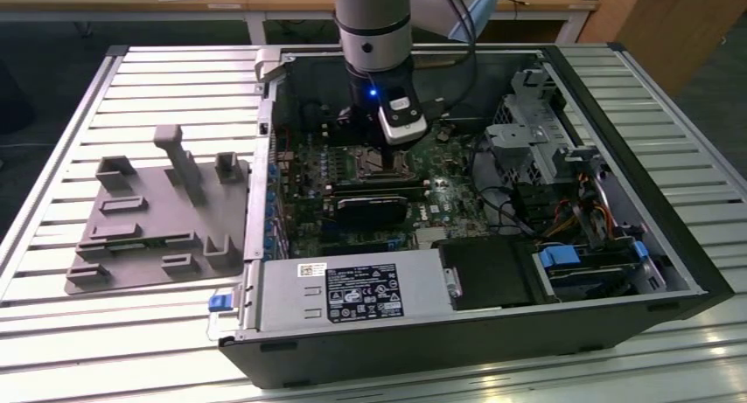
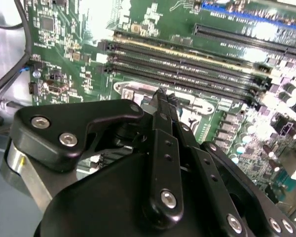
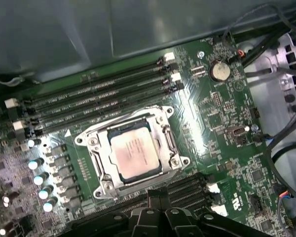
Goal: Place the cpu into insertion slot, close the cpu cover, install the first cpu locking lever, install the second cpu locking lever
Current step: 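Install the second cpu locking lever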
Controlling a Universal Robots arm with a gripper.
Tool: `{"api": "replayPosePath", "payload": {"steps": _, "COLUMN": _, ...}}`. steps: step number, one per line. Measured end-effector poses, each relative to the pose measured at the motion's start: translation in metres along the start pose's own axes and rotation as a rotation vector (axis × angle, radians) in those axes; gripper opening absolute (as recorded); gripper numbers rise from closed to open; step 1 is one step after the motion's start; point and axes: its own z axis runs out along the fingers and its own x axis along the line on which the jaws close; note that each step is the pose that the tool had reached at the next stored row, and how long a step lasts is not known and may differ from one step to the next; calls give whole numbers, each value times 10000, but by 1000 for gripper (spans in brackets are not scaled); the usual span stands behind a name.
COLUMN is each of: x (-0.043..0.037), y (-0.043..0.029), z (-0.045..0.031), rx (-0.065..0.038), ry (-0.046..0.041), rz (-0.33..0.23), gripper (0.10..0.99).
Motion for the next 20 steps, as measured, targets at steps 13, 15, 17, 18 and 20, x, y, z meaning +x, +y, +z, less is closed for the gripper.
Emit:
{"api": "replayPosePath", "payload": {"steps": 13, "x": 34, "y": -42, "z": 48, "rx": -165, "ry": 59, "rz": -1165, "gripper": 102}}
{"api": "replayPosePath", "payload": {"steps": 15, "x": 46, "y": -61, "z": 54, "rx": -174, "ry": 62, "rz": -1230, "gripper": 102}}
{"api": "replayPosePath", "payload": {"steps": 17, "x": 66, "y": -81, "z": 63, "rx": -182, "ry": 62, "rz": -1281, "gripper": 102}}
{"api": "replayPosePath", "payload": {"steps": 18, "x": 84, "y": -88, "z": 68, "rx": -185, "ry": 62, "rz": -1286, "gripper": 102}}
{"api": "replayPosePath", "payload": {"steps": 20, "x": 114, "y": -104, "z": 78, "rx": -184, "ry": 62, "rz": -1289, "gripper": 102}}
